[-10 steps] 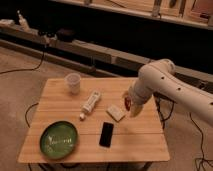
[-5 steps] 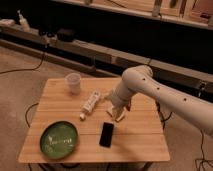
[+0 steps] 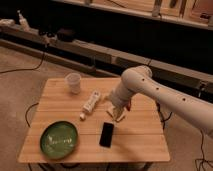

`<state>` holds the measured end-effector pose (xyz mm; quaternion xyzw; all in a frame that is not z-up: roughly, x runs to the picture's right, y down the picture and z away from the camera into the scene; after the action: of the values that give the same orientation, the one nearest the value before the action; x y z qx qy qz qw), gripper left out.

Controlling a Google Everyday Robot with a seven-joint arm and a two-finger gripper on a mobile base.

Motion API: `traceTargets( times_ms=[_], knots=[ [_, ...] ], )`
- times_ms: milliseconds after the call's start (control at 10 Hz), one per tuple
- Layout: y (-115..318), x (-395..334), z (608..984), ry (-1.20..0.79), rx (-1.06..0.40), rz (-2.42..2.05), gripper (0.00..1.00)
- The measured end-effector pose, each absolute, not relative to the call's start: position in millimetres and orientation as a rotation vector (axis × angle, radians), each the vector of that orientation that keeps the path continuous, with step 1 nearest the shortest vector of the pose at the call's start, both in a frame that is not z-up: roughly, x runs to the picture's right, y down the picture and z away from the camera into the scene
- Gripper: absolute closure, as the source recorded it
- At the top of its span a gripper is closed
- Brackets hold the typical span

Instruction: Push the ceramic bowl across the table

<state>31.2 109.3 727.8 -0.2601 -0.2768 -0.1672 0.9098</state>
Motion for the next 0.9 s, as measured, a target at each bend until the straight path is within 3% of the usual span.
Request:
traceTargets(
  times_ms=[200, 700, 900],
  knots=[
    [109.3, 27.8, 726.0, -0.584, -0.536, -0.355, 0.35],
    [97.6, -95.9, 687.5, -0.761, -0.470, -0.740, 0.35],
    [102.7, -146.9, 690.0, -0.757, -0.456, -0.926, 0.43]
  ],
)
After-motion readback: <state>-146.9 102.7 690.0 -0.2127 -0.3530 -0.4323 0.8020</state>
